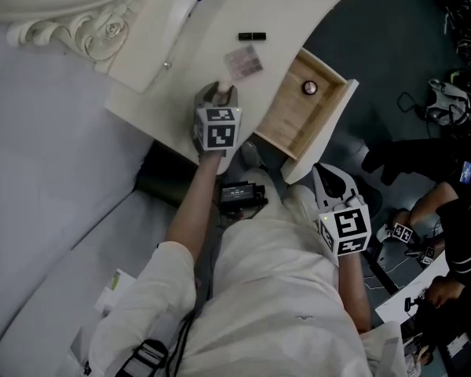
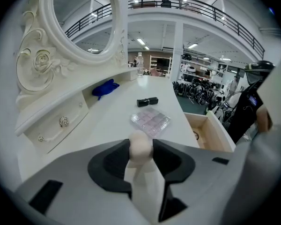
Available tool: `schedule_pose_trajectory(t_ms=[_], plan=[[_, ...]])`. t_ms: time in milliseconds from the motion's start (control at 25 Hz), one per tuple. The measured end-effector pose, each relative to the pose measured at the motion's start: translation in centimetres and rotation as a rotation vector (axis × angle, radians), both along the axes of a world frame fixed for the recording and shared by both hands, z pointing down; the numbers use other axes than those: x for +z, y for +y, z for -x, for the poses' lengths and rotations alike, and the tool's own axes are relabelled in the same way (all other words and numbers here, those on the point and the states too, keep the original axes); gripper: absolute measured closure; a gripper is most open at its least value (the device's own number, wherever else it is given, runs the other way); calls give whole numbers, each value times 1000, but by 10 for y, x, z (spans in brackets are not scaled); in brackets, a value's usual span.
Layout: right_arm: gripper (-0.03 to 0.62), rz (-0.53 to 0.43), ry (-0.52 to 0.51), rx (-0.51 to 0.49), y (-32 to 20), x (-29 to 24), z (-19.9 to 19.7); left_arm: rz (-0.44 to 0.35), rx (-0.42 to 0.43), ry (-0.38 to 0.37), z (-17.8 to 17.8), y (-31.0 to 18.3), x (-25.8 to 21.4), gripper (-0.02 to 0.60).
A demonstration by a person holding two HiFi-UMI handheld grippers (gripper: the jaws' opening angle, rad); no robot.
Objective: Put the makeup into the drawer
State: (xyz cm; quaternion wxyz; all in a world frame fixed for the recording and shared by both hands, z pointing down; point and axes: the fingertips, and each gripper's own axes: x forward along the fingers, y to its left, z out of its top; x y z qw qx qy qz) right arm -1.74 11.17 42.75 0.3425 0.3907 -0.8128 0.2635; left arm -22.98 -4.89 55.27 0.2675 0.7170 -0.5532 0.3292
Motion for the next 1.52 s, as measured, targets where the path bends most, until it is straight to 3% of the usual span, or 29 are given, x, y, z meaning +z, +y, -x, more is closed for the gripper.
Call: schedule_pose_trajectory(t_ms=[280, 840, 1520], plan=[[582, -16, -19, -20, 5, -4, -8, -8, -25, -10, -3, 15, -10, 420], [582, -33, -78, -59, 24, -11, -49, -20, -46, -9, -49, 54, -34, 422], [581, -6, -123, -30, 14, 5, -129, 3, 60, 33, -181, 58, -25, 422]])
